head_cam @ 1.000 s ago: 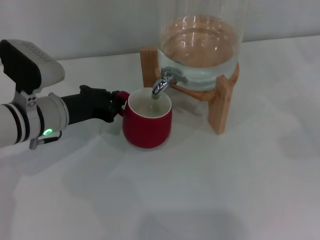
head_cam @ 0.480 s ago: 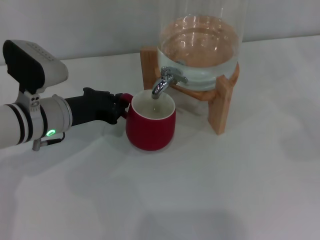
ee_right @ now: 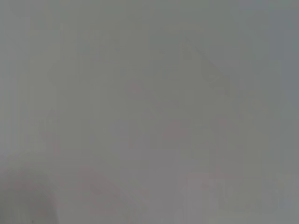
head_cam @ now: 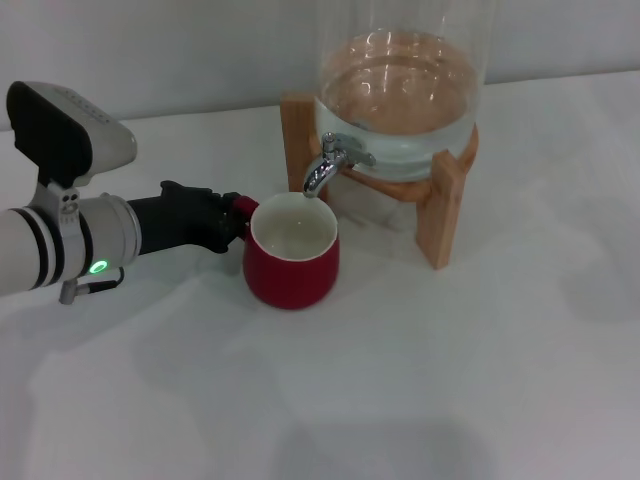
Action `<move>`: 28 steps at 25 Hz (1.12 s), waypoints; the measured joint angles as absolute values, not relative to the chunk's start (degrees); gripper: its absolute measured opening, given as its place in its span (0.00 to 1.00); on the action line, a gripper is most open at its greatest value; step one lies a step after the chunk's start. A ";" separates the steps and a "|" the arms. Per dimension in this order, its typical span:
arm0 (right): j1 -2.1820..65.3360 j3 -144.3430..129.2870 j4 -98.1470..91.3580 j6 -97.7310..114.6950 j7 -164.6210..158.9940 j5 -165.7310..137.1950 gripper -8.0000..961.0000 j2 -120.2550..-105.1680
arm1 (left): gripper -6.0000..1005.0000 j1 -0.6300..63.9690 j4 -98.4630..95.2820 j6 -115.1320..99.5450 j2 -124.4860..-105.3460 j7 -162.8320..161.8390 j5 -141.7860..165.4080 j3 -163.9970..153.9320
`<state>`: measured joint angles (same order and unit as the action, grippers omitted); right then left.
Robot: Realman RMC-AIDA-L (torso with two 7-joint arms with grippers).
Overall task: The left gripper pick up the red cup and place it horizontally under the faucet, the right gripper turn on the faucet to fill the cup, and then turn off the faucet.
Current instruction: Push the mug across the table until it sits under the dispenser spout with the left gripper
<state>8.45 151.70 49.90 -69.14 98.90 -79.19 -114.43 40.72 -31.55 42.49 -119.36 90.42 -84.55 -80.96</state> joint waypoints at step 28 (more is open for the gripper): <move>7.85 151.69 49.69 -70.00 99.32 -78.52 0.75 -114.52 | 0.23 40.42 -31.59 40.77 -119.35 86.68 -84.53 -83.98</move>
<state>7.85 151.69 49.69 -70.00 99.32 -78.52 -114.52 40.42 -31.59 40.77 -119.35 86.68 -84.53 -83.98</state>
